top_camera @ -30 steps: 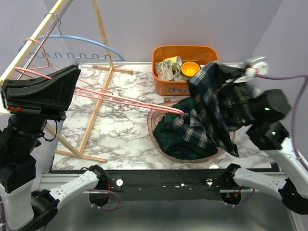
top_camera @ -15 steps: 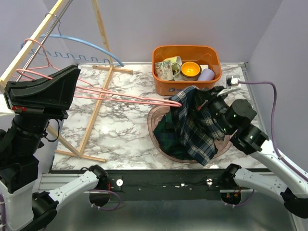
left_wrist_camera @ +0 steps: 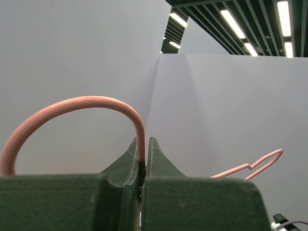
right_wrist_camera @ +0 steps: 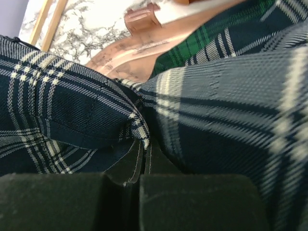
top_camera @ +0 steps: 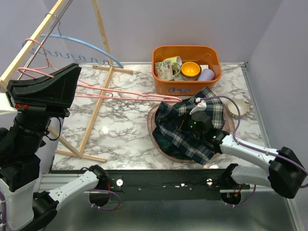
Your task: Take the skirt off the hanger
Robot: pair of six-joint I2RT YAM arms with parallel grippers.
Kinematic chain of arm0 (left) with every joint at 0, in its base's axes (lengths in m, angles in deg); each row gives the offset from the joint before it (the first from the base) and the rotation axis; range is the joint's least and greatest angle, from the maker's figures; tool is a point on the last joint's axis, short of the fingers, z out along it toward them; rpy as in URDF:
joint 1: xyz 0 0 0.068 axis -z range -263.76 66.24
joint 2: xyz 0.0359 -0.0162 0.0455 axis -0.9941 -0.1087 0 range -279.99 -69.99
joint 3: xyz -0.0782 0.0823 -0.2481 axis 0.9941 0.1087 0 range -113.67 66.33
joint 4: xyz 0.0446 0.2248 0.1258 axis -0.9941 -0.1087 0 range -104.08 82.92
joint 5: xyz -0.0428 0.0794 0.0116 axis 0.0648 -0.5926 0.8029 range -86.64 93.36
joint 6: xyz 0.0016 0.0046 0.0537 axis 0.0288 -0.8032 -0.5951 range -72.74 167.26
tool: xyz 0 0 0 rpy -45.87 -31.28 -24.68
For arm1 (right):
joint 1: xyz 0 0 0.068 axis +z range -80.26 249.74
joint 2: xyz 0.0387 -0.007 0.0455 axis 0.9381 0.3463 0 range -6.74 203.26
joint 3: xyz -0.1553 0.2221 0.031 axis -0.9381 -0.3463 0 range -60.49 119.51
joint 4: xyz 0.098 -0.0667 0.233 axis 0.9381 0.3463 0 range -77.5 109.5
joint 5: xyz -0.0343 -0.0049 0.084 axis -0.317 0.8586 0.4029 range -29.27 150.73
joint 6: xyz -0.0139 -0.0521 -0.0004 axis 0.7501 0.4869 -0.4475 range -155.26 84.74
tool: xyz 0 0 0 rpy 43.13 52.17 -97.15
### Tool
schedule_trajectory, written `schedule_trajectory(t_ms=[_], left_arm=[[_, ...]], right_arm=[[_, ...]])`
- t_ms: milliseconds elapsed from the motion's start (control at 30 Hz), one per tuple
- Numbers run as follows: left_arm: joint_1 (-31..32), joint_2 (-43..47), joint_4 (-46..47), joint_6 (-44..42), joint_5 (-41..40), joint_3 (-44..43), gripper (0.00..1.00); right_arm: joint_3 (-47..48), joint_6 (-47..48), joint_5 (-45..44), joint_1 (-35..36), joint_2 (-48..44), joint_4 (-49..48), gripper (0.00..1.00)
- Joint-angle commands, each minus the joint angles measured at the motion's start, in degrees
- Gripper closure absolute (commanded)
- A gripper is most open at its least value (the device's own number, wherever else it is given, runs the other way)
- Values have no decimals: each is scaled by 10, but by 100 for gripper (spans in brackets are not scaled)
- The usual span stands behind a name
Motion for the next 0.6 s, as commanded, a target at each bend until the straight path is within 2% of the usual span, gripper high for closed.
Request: schedule_trajectory(t_ms=[0,133,267,300,367,400,500,567], left_arm=[[-2,-5,8,-13,-20,0,100],[-2,-7,2,-21,-24,-6,100],[-2,-5,-3,-30,-24,-6,100],[-2,-5,-3,-32,-37,-6,100],[-2,-5,-6,-33,-36,-6,100],[-2,-6,-9,-34,-36,-9,100],[-2,-6,-11,-37,-37,-10,100],[-2,-3,-11,-38,-41,-9,100]], right_arm=[[-28,-61,24,0,68,-40,99],[-37,-105,20,0,107,-34,99],[-41,-103,31,0,120,-43,96],[-37,-93,28,0,115,-23,86],[-15,-79,13,0,77,11,76],[-4,-63,-1,0,56,49,67],[41,-42,-28,0,-24,134,54],[61,-41,-44,0,-75,172,51]])
